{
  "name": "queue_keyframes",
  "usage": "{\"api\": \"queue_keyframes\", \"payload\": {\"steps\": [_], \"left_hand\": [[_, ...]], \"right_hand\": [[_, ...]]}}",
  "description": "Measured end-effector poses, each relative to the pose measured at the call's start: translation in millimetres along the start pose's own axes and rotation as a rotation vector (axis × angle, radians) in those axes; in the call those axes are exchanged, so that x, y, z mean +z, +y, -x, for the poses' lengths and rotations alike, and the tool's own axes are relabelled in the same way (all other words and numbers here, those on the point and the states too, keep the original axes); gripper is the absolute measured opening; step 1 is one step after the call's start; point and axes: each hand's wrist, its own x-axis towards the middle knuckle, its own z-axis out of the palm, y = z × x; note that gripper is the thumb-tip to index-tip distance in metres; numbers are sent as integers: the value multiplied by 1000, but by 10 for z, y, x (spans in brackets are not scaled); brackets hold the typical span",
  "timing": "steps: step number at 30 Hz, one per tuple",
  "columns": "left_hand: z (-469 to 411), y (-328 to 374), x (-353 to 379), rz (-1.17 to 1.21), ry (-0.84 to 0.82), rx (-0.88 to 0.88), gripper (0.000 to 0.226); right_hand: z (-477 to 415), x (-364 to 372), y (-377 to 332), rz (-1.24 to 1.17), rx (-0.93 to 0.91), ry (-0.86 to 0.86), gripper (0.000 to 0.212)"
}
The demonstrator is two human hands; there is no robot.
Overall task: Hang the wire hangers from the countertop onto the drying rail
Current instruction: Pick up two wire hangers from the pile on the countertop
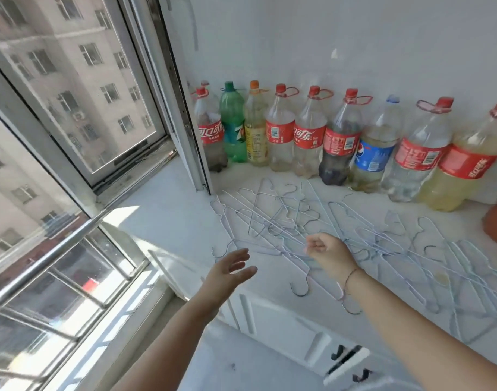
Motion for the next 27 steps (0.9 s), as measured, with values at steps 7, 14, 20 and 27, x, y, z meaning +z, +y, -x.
{"api": "queue_keyframes", "payload": {"steps": [7,14,20,27], "left_hand": [[-775,-33,182,41,49,-81,52],[-1200,-144,185,70,50,-201,45],[-1230,-337,199,191,73,-341,62],[-1424,-478,232,522,171,-471,42]], "right_hand": [[-903,-7,260,41,78,-74,24],[-1402,168,405,77,163,-105,28],[-1504,454,439,149,154,-145,23],[-1567,573,484,138,153,-116,24]]}}
